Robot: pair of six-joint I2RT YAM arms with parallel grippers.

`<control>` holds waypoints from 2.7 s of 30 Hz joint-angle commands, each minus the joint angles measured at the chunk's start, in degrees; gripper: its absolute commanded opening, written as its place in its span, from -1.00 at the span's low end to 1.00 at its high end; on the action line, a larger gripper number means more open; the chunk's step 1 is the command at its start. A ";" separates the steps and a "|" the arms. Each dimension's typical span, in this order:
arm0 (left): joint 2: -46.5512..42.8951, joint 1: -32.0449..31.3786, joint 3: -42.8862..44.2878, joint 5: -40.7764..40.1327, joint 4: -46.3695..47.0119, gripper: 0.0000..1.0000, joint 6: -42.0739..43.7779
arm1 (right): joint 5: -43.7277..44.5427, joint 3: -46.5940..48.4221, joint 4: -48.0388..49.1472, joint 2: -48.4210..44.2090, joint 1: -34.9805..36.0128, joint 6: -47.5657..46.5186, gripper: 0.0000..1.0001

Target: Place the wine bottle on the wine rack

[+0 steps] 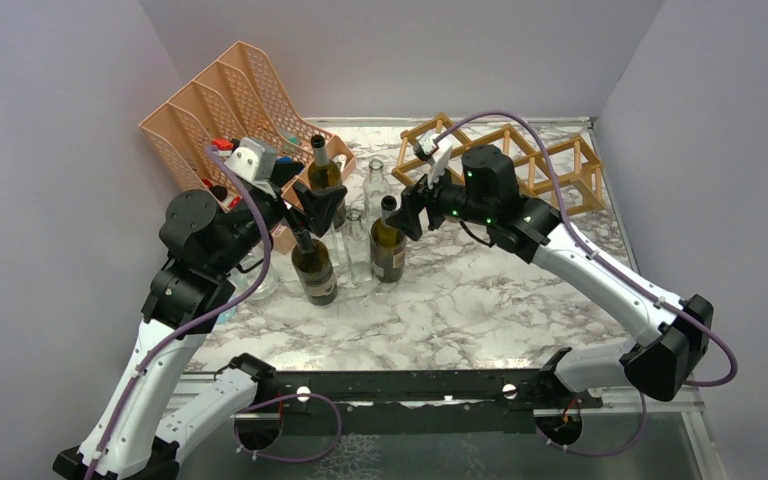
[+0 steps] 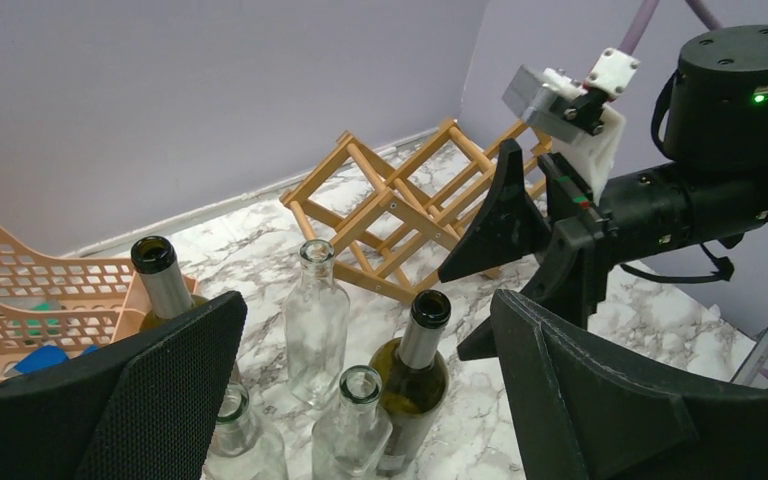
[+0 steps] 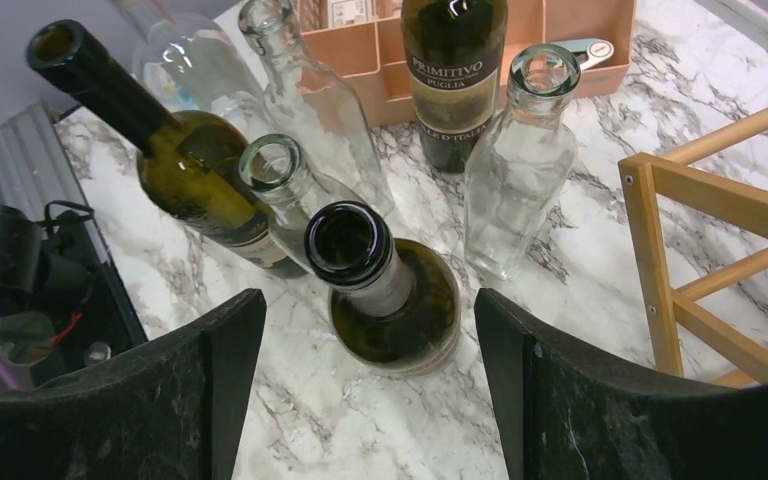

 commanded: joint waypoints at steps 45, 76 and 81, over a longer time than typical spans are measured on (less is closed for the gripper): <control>10.93 -3.01 -4.07 25.92 12.81 0.98 -5.61 | 19.97 -8.55 5.69 -17.88 5.09 1.68 -0.98; 31.42 -32.25 -19.90 -11.66 47.64 0.98 8.66 | 36.20 0.05 -3.10 -25.41 5.08 22.17 -0.98; 32.70 -32.23 -21.64 -11.57 50.18 0.95 7.77 | 36.68 -0.35 -3.27 -25.94 5.10 22.97 -0.98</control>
